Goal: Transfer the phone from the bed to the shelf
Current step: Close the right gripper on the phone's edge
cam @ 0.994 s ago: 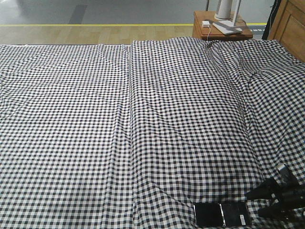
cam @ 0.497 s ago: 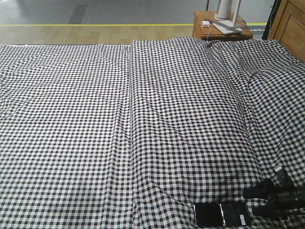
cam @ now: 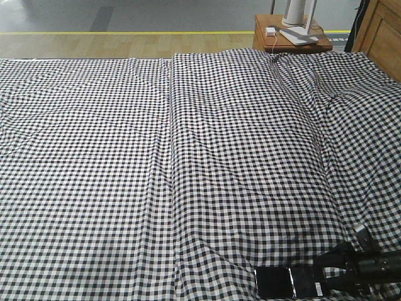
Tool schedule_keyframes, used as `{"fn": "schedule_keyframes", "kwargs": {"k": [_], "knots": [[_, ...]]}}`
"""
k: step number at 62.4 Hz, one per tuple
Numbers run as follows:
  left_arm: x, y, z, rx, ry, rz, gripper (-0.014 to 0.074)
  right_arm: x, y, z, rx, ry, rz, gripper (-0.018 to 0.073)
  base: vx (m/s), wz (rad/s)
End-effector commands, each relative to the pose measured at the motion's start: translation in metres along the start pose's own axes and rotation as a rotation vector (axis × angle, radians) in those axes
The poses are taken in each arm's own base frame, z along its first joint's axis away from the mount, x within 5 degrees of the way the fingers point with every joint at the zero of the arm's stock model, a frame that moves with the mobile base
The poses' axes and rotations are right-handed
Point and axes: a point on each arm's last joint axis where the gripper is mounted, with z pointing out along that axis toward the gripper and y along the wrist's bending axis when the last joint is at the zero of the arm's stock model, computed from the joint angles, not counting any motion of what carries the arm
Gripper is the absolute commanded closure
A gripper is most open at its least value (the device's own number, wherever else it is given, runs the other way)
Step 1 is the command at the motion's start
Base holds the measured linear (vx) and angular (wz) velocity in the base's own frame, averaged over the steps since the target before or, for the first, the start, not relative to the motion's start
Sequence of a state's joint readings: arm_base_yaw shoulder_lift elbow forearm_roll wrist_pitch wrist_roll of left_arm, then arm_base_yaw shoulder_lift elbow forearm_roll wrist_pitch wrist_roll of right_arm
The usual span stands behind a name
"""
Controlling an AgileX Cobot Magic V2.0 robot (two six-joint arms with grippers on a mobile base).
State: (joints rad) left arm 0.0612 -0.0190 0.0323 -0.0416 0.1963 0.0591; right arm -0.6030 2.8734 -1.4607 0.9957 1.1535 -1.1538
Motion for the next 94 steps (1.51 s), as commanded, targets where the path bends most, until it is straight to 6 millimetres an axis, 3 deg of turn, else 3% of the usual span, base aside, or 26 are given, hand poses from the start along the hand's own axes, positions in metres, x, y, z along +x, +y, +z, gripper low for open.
{"fn": "schedule_keyframes", "kwargs": {"k": [1,30,48,60,78,94], "knots": [[-0.004,0.0,0.0,-0.003,-0.071,-0.009,0.0595,-0.008,0.028,-0.006,-0.087,0.032,-0.078,-0.0032,0.0,0.0],[-0.004,0.0,0.0,-0.003,-0.071,-0.009,0.0595,-0.013,0.056,0.039,-0.08,0.14,-0.158,-0.0032,0.0,0.0],[-0.004,0.0,0.0,-0.003,-0.071,-0.009,0.0595,-0.017,0.06,0.041,-0.101,0.101,-0.162,-0.0008,0.0,0.0],[-0.004,0.0,0.0,-0.003,-0.071,-0.009,0.0595,-0.017,0.06,0.041,-0.1,0.103,-0.163,0.0134,0.0,0.0],[-0.004,0.0,0.0,-0.003,-0.071,-0.009,0.0595,-0.017,0.06,0.041,-0.1,0.103,-0.163,0.0578,0.0,0.0],[-0.004,0.0,0.0,-0.003,-0.071,-0.009,0.0595,-0.015,0.062,0.041,-0.118,0.113,-0.163,0.0568,0.0,0.0]]}}
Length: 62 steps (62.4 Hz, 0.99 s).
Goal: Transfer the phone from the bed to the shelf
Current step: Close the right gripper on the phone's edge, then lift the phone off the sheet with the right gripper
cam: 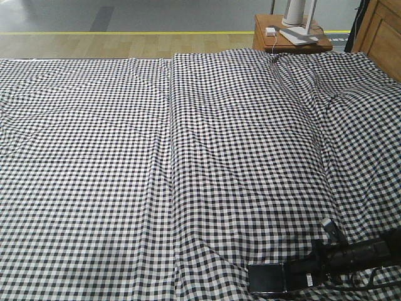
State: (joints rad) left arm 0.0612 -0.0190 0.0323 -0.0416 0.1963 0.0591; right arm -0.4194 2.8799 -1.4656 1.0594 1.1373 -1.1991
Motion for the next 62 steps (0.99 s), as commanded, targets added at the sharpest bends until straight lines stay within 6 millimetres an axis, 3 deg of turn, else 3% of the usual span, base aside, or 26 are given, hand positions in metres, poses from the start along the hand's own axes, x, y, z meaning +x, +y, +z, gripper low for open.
{"fn": "schedule_keyframes", "kwargs": {"k": [1,18,35,45,62], "knots": [[-0.004,0.0,0.0,-0.003,-0.071,-0.009,0.0595,-0.008,0.03,-0.015,-0.131,0.006,-0.058,0.0567,0.0,0.0],[-0.004,0.0,0.0,-0.003,-0.071,-0.009,0.0595,-0.003,0.053,-0.027,-0.128,-0.004,-0.105,0.0561,0.0,0.0],[-0.004,0.0,0.0,-0.003,-0.071,-0.009,0.0595,0.003,0.098,-0.053,-0.115,-0.05,-0.171,0.0561,0.0,0.0],[-0.004,0.0,0.0,-0.003,-0.071,-0.009,0.0595,0.002,0.141,-0.07,-0.07,-0.053,-0.281,0.0561,0.0,0.0],[-0.004,0.0,0.0,-0.003,-0.071,-0.009,0.0595,-0.001,0.233,-0.085,-0.003,-0.072,-0.513,0.0561,0.0,0.0]]}}
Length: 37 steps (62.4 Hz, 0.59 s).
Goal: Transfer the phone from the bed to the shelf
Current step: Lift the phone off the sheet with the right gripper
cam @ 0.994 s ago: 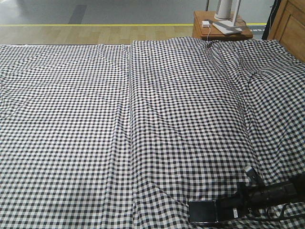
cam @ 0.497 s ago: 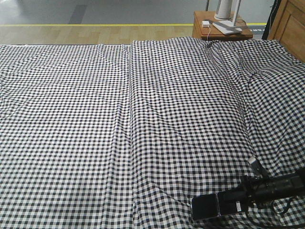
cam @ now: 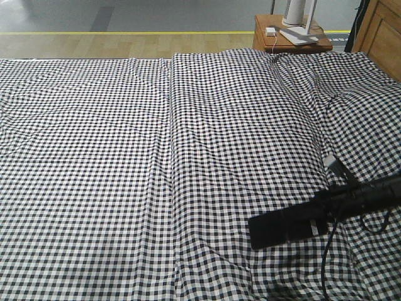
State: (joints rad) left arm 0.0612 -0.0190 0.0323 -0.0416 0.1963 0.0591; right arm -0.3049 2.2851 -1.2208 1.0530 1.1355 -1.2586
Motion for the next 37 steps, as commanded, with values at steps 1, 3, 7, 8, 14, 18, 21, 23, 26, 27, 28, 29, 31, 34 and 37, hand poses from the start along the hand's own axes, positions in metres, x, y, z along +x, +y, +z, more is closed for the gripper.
{"fn": "schedule_keyframes", "kwargs": {"k": [1,3,7,8,14,18,21,23,26,27,28,29,31,34,37], "knots": [[-0.004,0.0,0.0,-0.003,-0.071,-0.009,0.0595,-0.018,0.054,-0.022,-0.116,-0.023,-0.111,0.0561,0.0,0.0],[-0.004,0.0,0.0,-0.003,-0.071,-0.009,0.0595,-0.021,0.064,-0.024,-0.11,-0.025,-0.124,0.0561,0.0,0.0],[-0.004,0.0,0.0,-0.003,-0.071,-0.009,0.0595,-0.027,0.084,-0.029,-0.1,-0.03,-0.155,0.0561,0.0,0.0],[-0.004,0.0,0.0,-0.003,-0.071,-0.009,0.0595,-0.028,0.088,-0.03,-0.098,-0.031,-0.163,0.0561,0.0,0.0],[-0.004,0.0,0.0,-0.003,-0.071,-0.009,0.0595,-0.033,0.122,-0.036,-0.087,-0.038,-0.238,0.0561,0.0,0.0],[-0.004,0.0,0.0,-0.003,-0.071,-0.009,0.0595,-0.035,0.147,-0.037,-0.084,-0.038,-0.287,0.0561,0.0,0.0],[-0.004,0.0,0.0,-0.003,-0.071,-0.009,0.0595,-0.036,0.165,-0.038,-0.084,-0.037,-0.324,0.0561,0.0,0.0],[-0.004,0.0,0.0,-0.003,-0.071,-0.009,0.0595,-0.036,0.177,-0.038,-0.085,-0.036,-0.351,0.0561,0.0,0.0],[-0.004,0.0,0.0,-0.003,-0.071,-0.009,0.0595,-0.035,0.194,-0.037,-0.089,-0.031,-0.383,0.0561,0.0,0.0],[-0.004,0.0,0.0,-0.003,-0.071,-0.009,0.0595,-0.034,0.199,-0.037,-0.09,-0.03,-0.388,0.0561,0.0,0.0],[-0.004,0.0,0.0,-0.003,-0.071,-0.009,0.0595,-0.033,0.206,-0.037,-0.092,-0.029,-0.402,0.0561,0.0,0.0],[-0.004,0.0,0.0,-0.003,-0.071,-0.009,0.0595,-0.033,0.21,-0.037,-0.093,-0.028,-0.407,0.0561,0.0,0.0],[-0.004,0.0,0.0,-0.003,-0.071,-0.009,0.0595,-0.031,0.221,-0.036,-0.097,-0.026,-0.427,0.0561,0.0,0.0],[-0.004,0.0,0.0,-0.003,-0.071,-0.009,0.0595,-0.029,0.236,-0.036,-0.103,-0.021,-0.455,0.0561,0.0,0.0],[-0.004,0.0,0.0,-0.003,-0.071,-0.009,0.0595,-0.026,0.25,-0.035,-0.11,-0.018,-0.477,0.0561,0.0,0.0]]}}
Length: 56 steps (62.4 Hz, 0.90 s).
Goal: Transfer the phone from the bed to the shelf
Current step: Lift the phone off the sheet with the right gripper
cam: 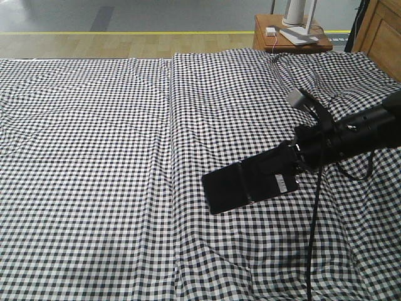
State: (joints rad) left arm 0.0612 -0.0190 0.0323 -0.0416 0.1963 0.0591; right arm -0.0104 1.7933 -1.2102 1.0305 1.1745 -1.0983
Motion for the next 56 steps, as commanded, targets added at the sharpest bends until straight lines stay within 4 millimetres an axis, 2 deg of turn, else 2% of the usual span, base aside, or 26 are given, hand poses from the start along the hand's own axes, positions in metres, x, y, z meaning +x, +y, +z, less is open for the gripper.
{"fn": "schedule_keyframes", "kwargs": {"k": [1,15,25,43,56], "knots": [[-0.004,0.0,0.0,-0.003,-0.071,-0.009,0.0595,-0.014,0.052,-0.014,-0.118,-0.028,-0.078,0.0561,0.0,0.0],[-0.004,0.0,0.0,-0.003,-0.071,-0.009,0.0595,-0.021,0.122,-0.019,-0.178,-0.055,-0.188,0.0561,0.0,0.0],[-0.004,0.0,0.0,-0.003,-0.071,-0.009,0.0595,-0.02,0.162,-0.026,-0.232,-0.09,-0.253,0.0561,0.0,0.0],[-0.004,0.0,0.0,-0.003,-0.071,-0.009,0.0595,-0.008,0.214,-0.039,-0.278,-0.093,-0.322,0.0561,0.0,0.0],[-0.004,0.0,0.0,-0.003,-0.071,-0.009,0.0595,0.0,0.236,-0.049,-0.292,-0.099,-0.342,0.0561,0.0,0.0]]}}
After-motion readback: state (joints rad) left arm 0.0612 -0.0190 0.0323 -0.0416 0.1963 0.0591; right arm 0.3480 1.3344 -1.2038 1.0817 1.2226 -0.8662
